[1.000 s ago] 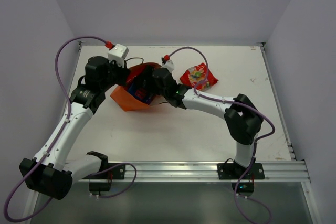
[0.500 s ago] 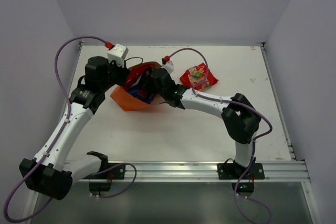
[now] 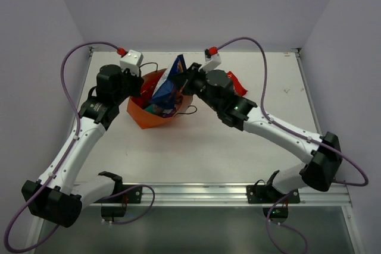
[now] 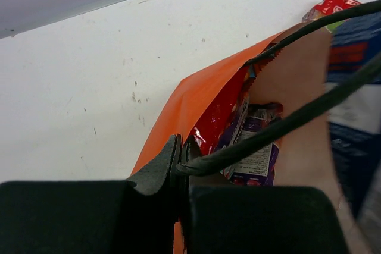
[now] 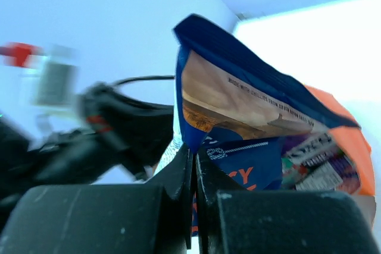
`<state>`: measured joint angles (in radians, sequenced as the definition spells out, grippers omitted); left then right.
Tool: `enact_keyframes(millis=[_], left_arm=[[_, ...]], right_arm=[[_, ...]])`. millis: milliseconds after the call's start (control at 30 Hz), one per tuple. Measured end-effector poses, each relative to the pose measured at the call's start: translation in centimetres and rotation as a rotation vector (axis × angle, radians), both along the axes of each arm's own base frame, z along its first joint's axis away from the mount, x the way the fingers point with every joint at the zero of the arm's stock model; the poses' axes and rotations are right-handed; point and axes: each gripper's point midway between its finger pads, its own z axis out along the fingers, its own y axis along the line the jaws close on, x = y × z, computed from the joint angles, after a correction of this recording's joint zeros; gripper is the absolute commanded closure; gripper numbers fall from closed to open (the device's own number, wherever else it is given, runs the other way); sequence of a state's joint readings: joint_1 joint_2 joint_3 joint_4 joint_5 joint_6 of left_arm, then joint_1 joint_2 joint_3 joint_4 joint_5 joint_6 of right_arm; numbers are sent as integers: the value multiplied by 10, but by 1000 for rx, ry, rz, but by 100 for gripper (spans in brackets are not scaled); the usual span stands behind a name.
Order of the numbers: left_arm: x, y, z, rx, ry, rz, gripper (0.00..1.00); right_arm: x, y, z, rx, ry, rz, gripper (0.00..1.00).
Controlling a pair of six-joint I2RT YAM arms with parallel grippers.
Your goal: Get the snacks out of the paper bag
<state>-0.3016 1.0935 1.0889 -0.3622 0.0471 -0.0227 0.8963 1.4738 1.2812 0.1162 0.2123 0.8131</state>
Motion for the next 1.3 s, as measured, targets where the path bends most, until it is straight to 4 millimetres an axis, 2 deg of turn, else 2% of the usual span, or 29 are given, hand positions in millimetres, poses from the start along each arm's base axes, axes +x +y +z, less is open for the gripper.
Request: enact_keyframes(millis=[100, 200, 267, 333, 433, 500, 600, 733, 800, 833, 900, 967, 1000, 1033, 1067, 1167, 1233, 1300], left_arm=[[1, 4, 0, 8, -3, 21, 100], [3, 8, -1, 18, -4, 47, 100], [4, 12, -2, 26, -3, 65, 100], [5, 14, -3, 34, 0, 80, 100], [5, 17, -3, 46, -2, 92, 100], [6, 18, -3, 56, -5, 91, 100], [6, 19, -3, 74, -13, 84, 100], [7, 20, -1, 98, -28, 71, 100], [8, 19, 0, 106, -31, 59, 100], [9, 18, 0, 113, -34, 52, 100], [12, 16, 2, 127, -39, 38, 100], [15, 14, 4, 141, -42, 20, 100], [16, 13, 5, 149, -44, 10, 100], [17, 12, 5, 157, -46, 1, 100], [18, 11, 6, 166, -49, -10, 100], [18, 9, 9, 185, -60, -38, 100], [17, 8, 9, 196, -63, -56, 100], [16, 6, 9, 204, -64, -77, 100]], right_arm=[[-17, -19, 44, 19, -103, 24, 100], [-26, -40, 72, 7, -176, 30, 100], [-25, -60, 82, -14, -204, 5, 100], [-15, -92, 88, -41, -219, -63, 100], [11, -159, 86, -72, -213, -232, 100], [26, -206, 66, -109, -172, -357, 100], [36, -256, 13, -167, -59, -473, 100], [40, -300, -86, -247, 172, -558, 100], [38, -316, -133, -287, 291, -585, 100], [37, -321, -156, -307, 353, -592, 100], [34, -322, -192, -338, 463, -578, 81], [34, -319, -211, -355, 519, -553, 63], [33, -317, -216, -358, 531, -540, 49], [33, -315, -217, -361, 536, -529, 44], [32, -312, -215, -366, 528, -514, 35], [36, -296, -192, -403, 447, -458, 32], [36, -269, -162, -426, 340, -378, 32], [31, -239, -123, -421, 210, -279, 32]])
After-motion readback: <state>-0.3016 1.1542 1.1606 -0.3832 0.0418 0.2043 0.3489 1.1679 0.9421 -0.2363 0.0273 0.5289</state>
